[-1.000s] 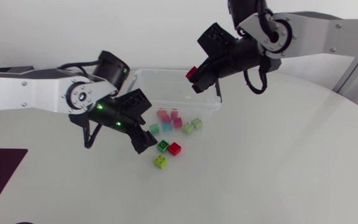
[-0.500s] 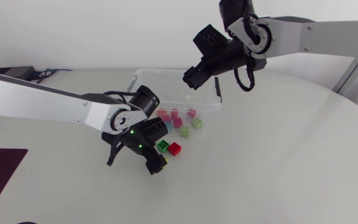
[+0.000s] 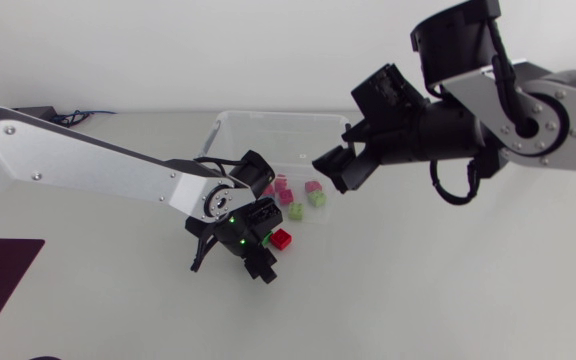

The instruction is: Pick up the duplo bricks and place them in the container

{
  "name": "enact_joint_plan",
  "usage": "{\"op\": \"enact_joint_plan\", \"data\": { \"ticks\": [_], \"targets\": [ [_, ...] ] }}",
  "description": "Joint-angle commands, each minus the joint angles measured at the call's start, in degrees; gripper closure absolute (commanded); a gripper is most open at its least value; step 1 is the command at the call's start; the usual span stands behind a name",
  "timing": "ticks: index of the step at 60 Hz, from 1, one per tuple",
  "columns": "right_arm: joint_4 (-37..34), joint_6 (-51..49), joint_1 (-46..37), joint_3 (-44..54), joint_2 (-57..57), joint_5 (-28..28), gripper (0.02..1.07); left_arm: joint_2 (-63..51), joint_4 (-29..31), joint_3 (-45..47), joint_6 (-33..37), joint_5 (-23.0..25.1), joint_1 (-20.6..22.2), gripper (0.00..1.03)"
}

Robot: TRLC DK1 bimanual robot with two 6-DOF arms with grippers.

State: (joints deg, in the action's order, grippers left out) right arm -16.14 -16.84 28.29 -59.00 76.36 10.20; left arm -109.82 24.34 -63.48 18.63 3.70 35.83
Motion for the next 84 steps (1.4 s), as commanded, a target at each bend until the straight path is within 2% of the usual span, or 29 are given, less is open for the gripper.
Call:
{"op": "enact_joint_plan", "data": {
  "ticks": [1, 13, 20, 34, 41, 55, 67, 84],
  "targets": [
    [0.7, 2.3, 0.5, 5.1, -1.7, -0.3, 0.11, -2.4, 0.4, -0.5, -1.7, -0.6, 0.3, 0.77],
    [5.1, 2.4, 1.0, 14.4, -2.7, 0.2, 0.11, -0.7, 3.4, 0.5, -1.5, -0.6, 0.3, 0.79],
    [8.1, 2.8, 3.1, 16.6, 1.3, 0.6, 0.11, 5.3, 4.5, 2.0, -1.2, -0.6, -1.5, 0.79],
    [16.1, 3.5, 5.1, 15.1, 14.0, -1.5, 0.11, 16.0, 6.8, 0.4, 0.8, -0.1, -5.6, 0.79],
    [17.8, 3.5, 5.4, 11.8, 21.0, -2.6, 0.11, 20.4, 7.6, -1.6, 2.1, 0.4, -7.2, 0.79],
    [16.9, 3.5, 7.0, 5.3, 28.1, -4.1, 0.12, 24.1, 5.8, -4.7, 3.1, 3.1, -9.8, 0.79],
    [11.7, 4.0, 7.9, -1.0, 33.3, -4.3, 0.12, 23.8, 4.1, -7.6, 3.1, 6.2, -12.8, 0.79],
    [4.6, 4.9, 9.1, -7.5, 36.3, -4.6, 0.16, 22.1, 1.0, -11.4, 2.7, 9.7, -14.9, 0.79]
  ]
}}
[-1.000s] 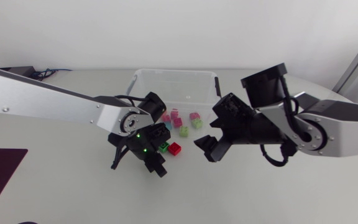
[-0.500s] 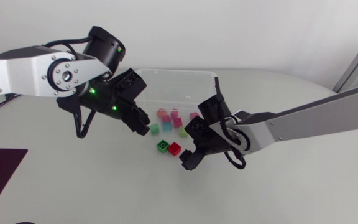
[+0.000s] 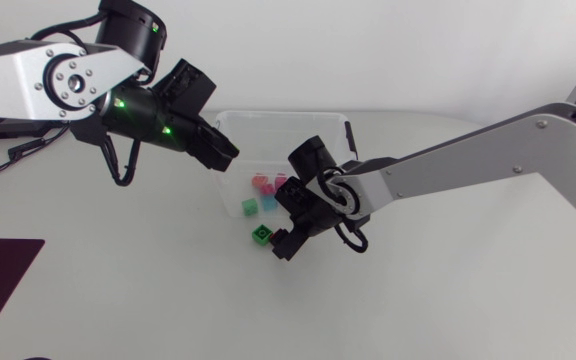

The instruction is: Pick up the duplo bricks and place them in the container

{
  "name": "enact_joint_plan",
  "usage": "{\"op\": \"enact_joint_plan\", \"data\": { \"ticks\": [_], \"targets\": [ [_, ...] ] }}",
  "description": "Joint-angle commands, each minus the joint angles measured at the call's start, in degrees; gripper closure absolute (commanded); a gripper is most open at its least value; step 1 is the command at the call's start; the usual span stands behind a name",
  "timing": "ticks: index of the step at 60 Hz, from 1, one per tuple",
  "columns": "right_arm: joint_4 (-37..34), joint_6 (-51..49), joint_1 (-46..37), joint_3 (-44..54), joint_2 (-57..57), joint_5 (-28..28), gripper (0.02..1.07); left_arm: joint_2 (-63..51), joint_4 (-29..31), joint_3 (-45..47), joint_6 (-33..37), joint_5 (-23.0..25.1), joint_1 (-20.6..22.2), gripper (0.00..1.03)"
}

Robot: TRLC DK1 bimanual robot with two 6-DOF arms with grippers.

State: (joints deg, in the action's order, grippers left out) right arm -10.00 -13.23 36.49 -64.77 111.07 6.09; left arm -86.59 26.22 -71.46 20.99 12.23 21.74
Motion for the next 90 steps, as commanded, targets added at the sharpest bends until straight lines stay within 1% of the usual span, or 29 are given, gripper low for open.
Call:
{"op": "enact_joint_plan", "data": {
  "ticks": [1, 6, 8, 12, 17, 25, 32, 33, 34, 35, 36, 37, 48, 54, 58, 62, 65, 68, 69, 70, 71, 72, 73, 74, 75, 78, 84, 90],
  "targets": [
    [-1.5, 1.3, 1.0, -1.8, 1.6, -0.5, 0.16, -1.1, -0.9, -3.4, 0.4, 1.2, -0.8, 0.79],
    [-3.0, 1.5, 1.7, -2.8, 2.0, -0.6, 0.23, -2.2, -3.2, -4.7, 0.0, 2.3, -0.8, 0.78],
    [-3.3, 1.5, 1.7, -3.0, 2.1, -0.6, 0.24, -2.5, -3.5, -4.9, -0.1, 2.5, -0.8, 0.78],
    [-5.3, 1.8, 2.3, -4.1, 2.4, -0.6, 0.31, -4.1, -4.0, -6.5, -0.5, 2.8, -0.8, 0.78],
    [-7.8, 2.2, 2.4, -5.4, 2.9, -0.4, 0.34, -5.1, -4.2, -7.6, -0.8, 2.9, -0.9, 0.78],
    [-9.9, 2.5, 2.4, -6.1, 3.1, -0.1, 0.34, -4.8, -4.6, -7.9, -1.0, 3.9, -1.3, 0.78],
    [-11.0, 3.4, 3.0, -7.0, 4.2, 0.2, 0.6, -4.8, -4.6, -7.9, -1.0, 4.1, -1.9, 0.78],
    [-11.1, 3.4, 3.0, -7.1, 4.3, 0.3, 0.61, -4.8, -4.6, -7.9, -1.0, 4.1, -1.9, 0.78],
    [-11.5, 3.7, 3.2, -7.5, 5.0, 0.4, 0.7, -4.8, -4.6, -7.8, -1.0, 4.5, -2.0, 0.78],
    [-11.7, 3.9, 3.4, -7.6, 5.4, 0.4, 0.76, -4.8, -4.6, -7.7, -0.9, 4.5, -2.0, 0.78],
    [-11.7, 4.0, 3.5, -7.6, 5.7, 0.5, 0.81, -4.7, -4.6, -7.6, -0.9, 4.5, -2.0, 0.78],
    [-11.5, 4.2, 3.6, -7.5, 5.8, 0.6, 0.82, -4.7, -4.6, -7.6, -0.9, 4.5, -2.0, 0.78],
    [-11.4, 4.9, 3.6, -5.4, 4.7, 0.9, 0.82, -4.5, -4.7, -6.9, -0.7, 4.5, -2.0, 0.78],
    [-10.1, 5.2, 3.7, -2.0, 2.5, 0.5, 0.82, -5.2, -6.4, -7.5, -1.0, 5.0, -1.8, 0.78],
    [-9.8, 5.3, 3.8, 1.1, -1.0, -0.4, 0.82, -6.7, -7.3, -8.0, -1.1, 5.1, -1.2, 0.78],
    [-10.0, 5.4, 4.0, 3.5, -5.0, -0.6, 0.82, -8.4, -9.8, -8.3, -2.2, 5.0, -0.9, 0.75],
    [-10.4, 5.4, 4.1, 4.8, -8.1, -0.6, 0.82, -10.3, -9.9, -9.3, -2.4, 5.0, -0.9, 0.74],
    [-11.2, 5.4, 4.1, 5.9, -11.7, -1.1, 0.82, -12.6, -10.0, -10.3, -2.9, 5.0, -1.2, 0.64],
    [-11.5, 5.4, 4.0, 6.0, -12.4, -1.1, 0.82, -13.6, -10.0, -10.7, -3.1, 5.0, -1.3, 0.52],
    [-12.0, 5.4, 4.0, 6.1, -13.4, -1.1, 0.82, -13.8, -10.0, -10.9, -3.1, 5.1, -1.3, 0.49],
    [-12.2, 5.4, 3.9, 6.2, -14.1, -1.1, 0.82, -14.7, -10.0, -11.2, -3.2, 5.1, -1.3, 0.34],
    [-12.5, 5.4, 3.9, 6.2, -15.0, -1.1, 0.82, -14.9, -10.0, -11.2, -3.2, 5.1, -1.4, 0.3],
    [-12.8, 5.4, 3.9, 6.2, -15.9, -1.1, 0.82, -15.4, -10.0, -11.2, -3.1, 5.0, -1.5, 0.19],
    [-13.0, 5.4, 3.9, 6.3, -16.8, -1.1, 0.82, -15.5, -10.0, -11.2, -3.1, 5.0, -1.6, 0.14],
    [-13.3, 5.4, 3.8, 6.2, -17.5, -1.2, 0.82, -15.5, -10.0, -11.2, -3.0, 5.0, -1.7, 0.1],
    [-14.1, 5.3, 3.5, 6.1, -19.7, -1.3, 0.82, -15.5, -10.0, -10.7, -2.9, 5.0, -1.8, 0.06],
    [-15.8, 4.8, 2.0, 4.5, -24.1, -2.2, 0.82, -12.9, -10.0, -8.7, -2.9, 5.0, -2.2, 0.05],
    [-17.3, 3.9, 0.1, 1.6, -27.6, -2.2, 0.82, -6.6, -10.0, -4.1, -2.5, 5.0, -2.8, 0.05]
  ]
}}
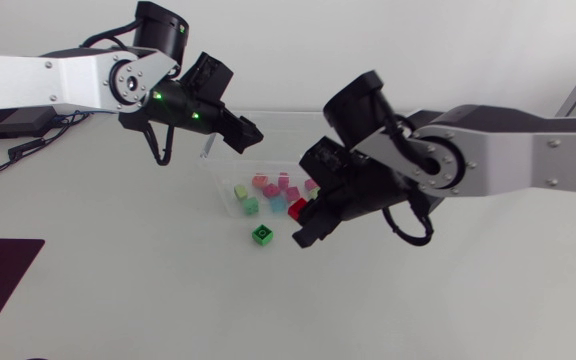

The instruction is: Pick up the duplo bricks and place them in the container

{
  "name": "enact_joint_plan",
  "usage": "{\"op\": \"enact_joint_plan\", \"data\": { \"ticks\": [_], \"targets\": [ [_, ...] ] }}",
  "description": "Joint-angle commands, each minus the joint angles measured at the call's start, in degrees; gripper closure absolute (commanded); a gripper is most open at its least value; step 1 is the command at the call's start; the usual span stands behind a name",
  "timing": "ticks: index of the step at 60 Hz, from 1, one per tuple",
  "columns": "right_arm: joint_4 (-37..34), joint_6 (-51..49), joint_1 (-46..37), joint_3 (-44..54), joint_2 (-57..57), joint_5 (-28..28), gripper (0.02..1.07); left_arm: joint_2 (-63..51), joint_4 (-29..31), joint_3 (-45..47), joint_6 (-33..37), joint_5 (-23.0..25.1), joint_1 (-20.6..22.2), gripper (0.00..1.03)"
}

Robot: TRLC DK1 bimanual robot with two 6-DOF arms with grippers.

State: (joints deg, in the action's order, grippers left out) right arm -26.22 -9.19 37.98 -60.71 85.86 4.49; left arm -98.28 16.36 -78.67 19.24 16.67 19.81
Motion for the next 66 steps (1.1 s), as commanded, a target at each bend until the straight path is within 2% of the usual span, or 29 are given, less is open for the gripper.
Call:
{"op": "enact_joint_plan", "data": {
  "ticks": [1, 11, 19, 29, 42, 45, 46, 48, 49, 50, 51, 52, 55, 66],
  "targets": [
    [-1.3, -0.4, -1.9, -3.1, -2.8, -0.5, 0.82, 6.0, 0.0, 3.7, -0.8, 0.6, -0.9, 0.05],
    [-0.8, -1.4, -5.4, -7.4, -4.4, -0.4, 0.82, 15.1, 3.4, 12.7, 1.2, 0.2, -0.7, 0.05],
    [1.8, -2.1, -7.0, -9.3, -4.0, 0.1, 0.82, 17.6, 3.9, 20.1, 3.9, -3.0, 3.4, 0.05],
    [6.5, -2.5, -9.4, -10.1, -1.1, 0.8, 0.82, 15.9, 2.8, 25.9, 4.4, -4.9, 7.3, 0.06],
    [12.8, -2.9, -11.0, -12.1, 4.6, 1.0, 0.81, 7.9, 0.2, 26.1, 4.3, -7.6, 10.9, 0.06],
    [14.8, -2.9, -11.2, -12.4, 5.8, 0.7, 0.68, 5.6, -0.7, 25.9, 4.1, -8.9, 11.7, 0.06],
    [15.3, -2.9, -11.3, -12.7, 6.5, 0.3, 0.56, 4.7, -1.2, 25.9, 4.0, -9.1, 12.0, 0.06],
    [15.8, -2.9, -11.4, -12.9, 7.1, -0.3, 0.44, 3.7, -1.7, 25.8, 4.0, -9.6, 12.3, 0.06],
    [15.9, -3.0, -11.5, -13.1, 7.4, -0.5, 0.33, 3.2, -2.1, 25.7, 4.0, -10.1, 12.5, 0.06],
    [15.9, -3.0, -11.5, -13.1, 7.4, -0.6, 0.27, 2.8, -2.4, 25.7, 4.0, -10.3, 12.6, 0.06],
    [16.0, -3.0, -11.7, -13.1, 7.4, -0.8, 0.18, 2.2, -2.8, 25.5, 3.9, -10.7, 12.9, 0.06],
    [16.2, -3.0, -11.7, -13.1, 7.4, -0.9, 0.14, 1.9, -2.9, 25.4, 3.9, -11.0, 13.0, 0.06],
    [16.8, -3.0, -11.9, -12.5, 6.4, -1.3, 0.08, 0.9, -3.0, 24.8, 3.5, -11.4, 13.1, 0.06],
    [17.3, -3.6, -12.5, -7.5, -1.7, -2.7, 0.07, -2.8, -3.0, 22.2, 1.2, -13.1, 13.1, 0.06]
  ]
}}
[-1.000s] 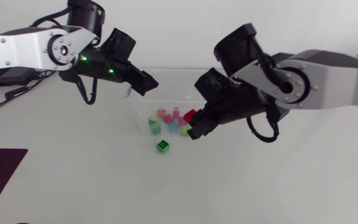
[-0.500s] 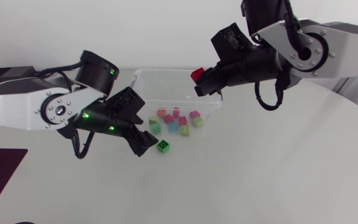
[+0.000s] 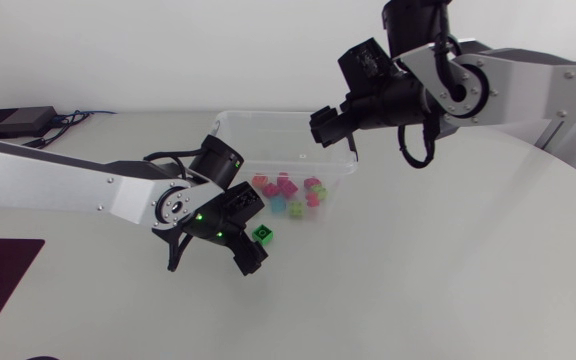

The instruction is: Pick up the duplo bricks and place them in the container

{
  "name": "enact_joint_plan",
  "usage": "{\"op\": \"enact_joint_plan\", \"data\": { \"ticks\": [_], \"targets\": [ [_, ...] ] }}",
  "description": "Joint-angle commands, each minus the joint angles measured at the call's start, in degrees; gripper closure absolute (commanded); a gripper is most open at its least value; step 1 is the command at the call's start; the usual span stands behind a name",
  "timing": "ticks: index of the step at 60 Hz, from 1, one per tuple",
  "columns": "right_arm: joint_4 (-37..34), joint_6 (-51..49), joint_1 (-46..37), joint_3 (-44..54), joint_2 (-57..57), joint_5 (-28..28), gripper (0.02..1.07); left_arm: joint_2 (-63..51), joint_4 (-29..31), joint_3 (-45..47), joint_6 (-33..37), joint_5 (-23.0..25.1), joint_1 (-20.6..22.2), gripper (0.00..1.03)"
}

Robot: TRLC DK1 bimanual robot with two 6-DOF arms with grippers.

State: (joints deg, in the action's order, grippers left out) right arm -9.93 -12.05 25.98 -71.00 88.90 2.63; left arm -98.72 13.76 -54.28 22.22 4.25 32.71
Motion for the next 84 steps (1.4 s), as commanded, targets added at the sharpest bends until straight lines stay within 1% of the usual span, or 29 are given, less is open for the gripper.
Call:
{"op": "enact_joint_plan", "data": {
  "ticks": [1, 10, 24, 29, 30, 33, 41, 47, 49, 54, 58, 60, 61, 62, 63, 64, 66, 67, 70, 71, 77, 80, 84],
  "targets": [
    [1.0, -0.8, -0.5, 3.2, -5.3, -1.1, 0.07, -2.5, -0.4, -2.3, -1.7, -0.7, 0.2, 0.06],
    [1.1, -0.8, -0.9, 10.1, -15.7, -2.6, 0.07, -4.8, -0.4, -3.6, -3.4, -1.2, 0.3, 0.06],
    [8.4, -0.8, -3.5, 25.0, -33.5, -8.2, 0.07, -7.7, -0.8, -4.6, -4.6, -1.7, 0.6, 0.07],
    [8.8, -1.5, -5.8, 29.2, -38.4, -8.3, 0.07, -8.2, -0.8, -5.0, -4.9, -1.7, 0.8, 0.08],
    [9.0, -1.9, -6.7, 30.8, -39.9, -8.3, 0.07, -8.3, -0.8, -5.2, -5.1, -1.7, 1.0, 0.1],
    [9.7, -2.4, -8.1, 33.2, -42.1, -8.3, 0.07, -8.5, -0.8, -5.4, -5.4, -1.7, 1.4, 0.12],
    [10.0, -3.8, -11.3, 39.5, -48.9, -7.9, 0.07, -9.7, -1.2, -6.6, -6.3, -2.0, 2.2, 0.12],
    [9.4, -4.2, -12.6, 43.2, -54.7, -7.7, 0.07, -11.0, -1.6, -7.9, -7.3, -2.4, 2.1, 0.12],
    [9.1, -4.5, -12.9, 44.4, -56.7, -7.7, 0.07, -11.4, -1.8, -8.2, -7.6, -2.8, 2.0, 0.16],
    [8.0, -5.4, -13.9, 47.2, -61.4, -7.7, 0.07, -12.3, -2.7, -8.5, -8.1, -4.0, 1.7, 0.16],
    [6.3, -5.5, -15.3, 49.0, -64.9, -7.5, 0.07, -12.9, -2.9, -8.7, -8.1, -4.1, 1.2, 0.21],
    [5.1, -5.9, -15.5, 50.0, -67.4, -7.4, 0.07, -13.2, -2.9, -8.8, -8.1, -4.3, 1.1, 0.3],
    [4.7, -6.1, -15.8, 50.4, -68.3, -7.4, 0.07, -13.3, -3.1, -8.7, -8.1, -4.3, 1.1, 0.37],
    [4.6, -6.2, -15.9, 50.6, -68.8, -7.4, 0.07, -13.4, -3.2, -8.7, -8.1, -4.3, 1.1, 0.4],
    [4.2, -6.4, -16.1, 50.8, -69.5, -7.4, 0.07, -13.4, -3.3, -8.7, -8.2, -4.3, 1.1, 0.44],
    [3.7, -6.7, -16.8, 51.2, -70.5, -7.0, 0.07, -13.6, -3.5, -8.7, -8.5, -4.4, 1.2, 0.53],
    [3.2, -7.1, -18.6, 51.5, -71.8, -5.9, 0.07, -13.8, -3.5, -8.7, -8.5, -4.4, 1.4, 0.65],
    [3.1, -7.2, -19.3, 51.6, -72.3, -5.3, 0.07, -13.9, -3.5, -8.6, -8.6, -4.5, 1.6, 0.74],
    [2.1, -7.3, -23.4, 51.8, -74.1, -1.8, 0.07, -13.5, -3.5, -8.2, -8.5, -4.8, 2.1, 0.74],
    [1.8, -7.4, -25.6, 52.1, -75.2, 0.4, 0.07, -13.3, -3.5, -7.9, -8.5, -4.9, 2.3, 0.75],
    [0.8, -8.1, -32.5, 54.0, -79.0, 6.2, 0.07, -10.4, -4.4, -5.6, -8.5, -5.9, 4.2, 0.76],
    [0.2, -8.1, -33.9, 54.7, -80.4, 7.8, 0.07, -8.6, -4.4, -4.5, -8.4, -6.7, 4.9, 0.76],
    [0.2, -8.1, -34.5, 56.0, -81.8, 7.9, 0.07, -5.3, -4.4, -3.1, -8.4, -7.2, 5.4, 0.76]
  ]
}}
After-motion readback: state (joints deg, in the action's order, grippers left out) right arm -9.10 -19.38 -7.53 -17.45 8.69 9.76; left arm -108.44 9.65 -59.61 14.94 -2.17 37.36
